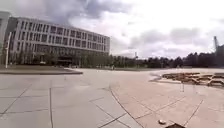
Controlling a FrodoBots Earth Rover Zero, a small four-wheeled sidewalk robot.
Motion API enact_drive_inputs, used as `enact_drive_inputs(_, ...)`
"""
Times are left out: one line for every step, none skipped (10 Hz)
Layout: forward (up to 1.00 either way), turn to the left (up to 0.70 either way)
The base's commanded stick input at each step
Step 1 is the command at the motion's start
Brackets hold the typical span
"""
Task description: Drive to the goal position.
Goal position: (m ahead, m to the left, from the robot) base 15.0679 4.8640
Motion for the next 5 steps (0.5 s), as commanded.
enact_drive_inputs(0.7, 0.0)
enact_drive_inputs(0.7, 0.0)
enact_drive_inputs(0.7, 0.0)
enact_drive_inputs(0.7, 0.0)
enact_drive_inputs(0.7, 0.0)
